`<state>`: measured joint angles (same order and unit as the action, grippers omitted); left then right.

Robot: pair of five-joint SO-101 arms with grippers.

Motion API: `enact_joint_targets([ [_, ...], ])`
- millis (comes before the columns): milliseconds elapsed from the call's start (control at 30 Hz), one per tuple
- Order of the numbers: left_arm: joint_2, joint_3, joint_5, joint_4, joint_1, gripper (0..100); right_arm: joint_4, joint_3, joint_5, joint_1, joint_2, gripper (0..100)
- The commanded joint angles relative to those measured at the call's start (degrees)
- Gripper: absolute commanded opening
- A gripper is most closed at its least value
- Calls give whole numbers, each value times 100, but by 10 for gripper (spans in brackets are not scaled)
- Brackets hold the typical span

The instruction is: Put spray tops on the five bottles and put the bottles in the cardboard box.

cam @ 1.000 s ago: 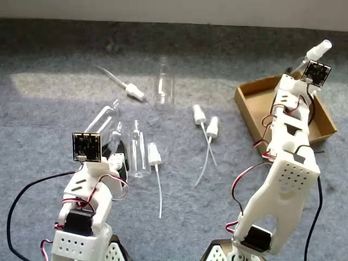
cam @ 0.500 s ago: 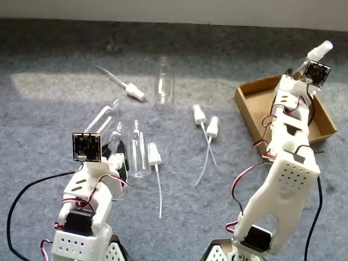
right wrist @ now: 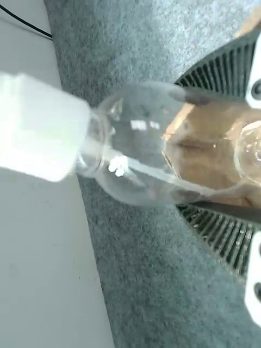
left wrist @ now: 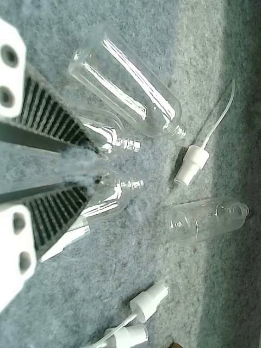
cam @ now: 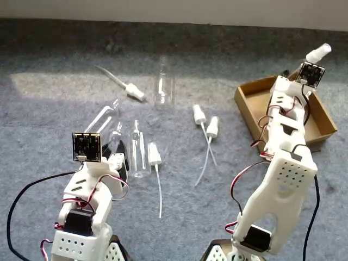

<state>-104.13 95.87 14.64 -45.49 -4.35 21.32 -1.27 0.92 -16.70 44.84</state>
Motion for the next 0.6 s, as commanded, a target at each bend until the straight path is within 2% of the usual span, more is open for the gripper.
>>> enact_joint_targets([
  [0,-22,127,-88,123,31,8,-48,-180,44,40,-57,225],
  [567,-22,127,-88,132,31,8,-57,-171,26,-4,-66,223],
])
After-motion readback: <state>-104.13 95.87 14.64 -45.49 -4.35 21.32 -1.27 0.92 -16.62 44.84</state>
